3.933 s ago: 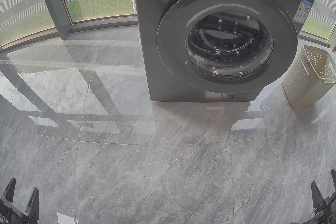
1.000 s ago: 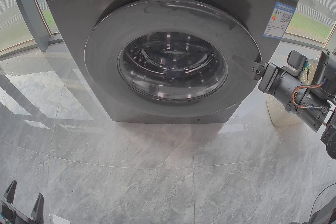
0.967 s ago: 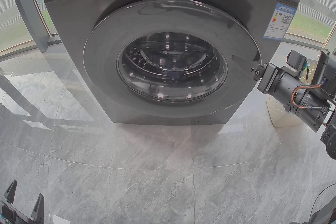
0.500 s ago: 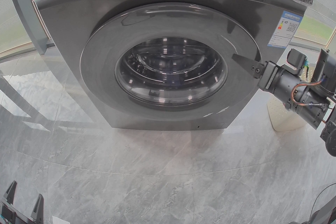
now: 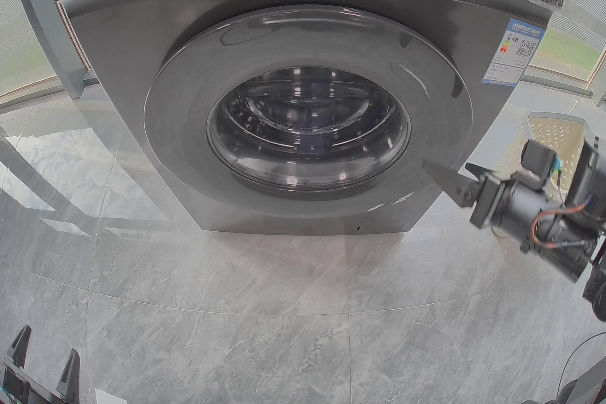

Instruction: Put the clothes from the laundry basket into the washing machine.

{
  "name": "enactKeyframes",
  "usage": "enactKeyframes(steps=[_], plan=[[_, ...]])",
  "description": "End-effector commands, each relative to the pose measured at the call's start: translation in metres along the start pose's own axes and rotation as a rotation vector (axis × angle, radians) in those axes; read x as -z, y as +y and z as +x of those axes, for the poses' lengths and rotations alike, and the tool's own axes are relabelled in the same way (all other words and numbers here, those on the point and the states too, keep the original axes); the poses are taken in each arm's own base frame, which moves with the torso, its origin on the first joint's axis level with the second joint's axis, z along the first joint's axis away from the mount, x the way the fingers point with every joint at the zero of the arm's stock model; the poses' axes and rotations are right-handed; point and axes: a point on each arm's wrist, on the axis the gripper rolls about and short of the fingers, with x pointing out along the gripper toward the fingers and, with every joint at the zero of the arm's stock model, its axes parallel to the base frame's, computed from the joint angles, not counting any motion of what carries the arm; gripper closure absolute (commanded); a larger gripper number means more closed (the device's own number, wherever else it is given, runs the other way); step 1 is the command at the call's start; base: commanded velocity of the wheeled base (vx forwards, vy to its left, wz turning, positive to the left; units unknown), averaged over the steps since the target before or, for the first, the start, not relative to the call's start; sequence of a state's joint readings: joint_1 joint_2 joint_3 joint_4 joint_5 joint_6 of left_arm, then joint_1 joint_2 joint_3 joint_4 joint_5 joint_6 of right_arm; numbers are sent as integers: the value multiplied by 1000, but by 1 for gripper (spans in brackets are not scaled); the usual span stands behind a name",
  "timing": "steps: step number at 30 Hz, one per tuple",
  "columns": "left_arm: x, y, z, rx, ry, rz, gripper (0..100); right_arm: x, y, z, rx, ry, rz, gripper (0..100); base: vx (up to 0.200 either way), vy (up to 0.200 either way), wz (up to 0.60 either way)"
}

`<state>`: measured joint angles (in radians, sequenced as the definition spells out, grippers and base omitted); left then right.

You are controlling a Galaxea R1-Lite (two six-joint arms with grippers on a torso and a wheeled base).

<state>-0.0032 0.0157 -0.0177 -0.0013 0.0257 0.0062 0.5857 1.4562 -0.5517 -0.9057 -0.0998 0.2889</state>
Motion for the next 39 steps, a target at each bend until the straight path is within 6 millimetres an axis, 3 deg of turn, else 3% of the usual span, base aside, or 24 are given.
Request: enactKeyframes(steps=[1,9,13,16,19,20,23,30,39], plan=[[5,0,0,0,5,0,0,28,-3,-67,-66,77,-81,0,0,0,0],[5,0,0,0,6,0,0,47,-36,-149,23,-17,-189,0,0,0,0],[5,0,0,0,6,-1,0,52,-46,-173,121,-60,-217,0,0,0,0],[5,0,0,0,6,-1,0,54,-47,-198,201,-137,-234,0,0,0,0],[5,0,0,0,6,-1,0,60,-47,-209,222,-146,-244,0,0,0,0],[5,0,0,0,6,-1,0,70,-46,-224,258,-162,-244,0,0,0,0],[5,0,0,0,6,-1,0,89,-46,-241,330,-147,-247,0,0,0,0],[5,0,0,0,6,-1,0,115,-45,-255,449,-151,-250,0,0,0,0],[5,0,0,1,6,-4,0,119,-48,-256,558,-127,-234,0,0,0,0]])
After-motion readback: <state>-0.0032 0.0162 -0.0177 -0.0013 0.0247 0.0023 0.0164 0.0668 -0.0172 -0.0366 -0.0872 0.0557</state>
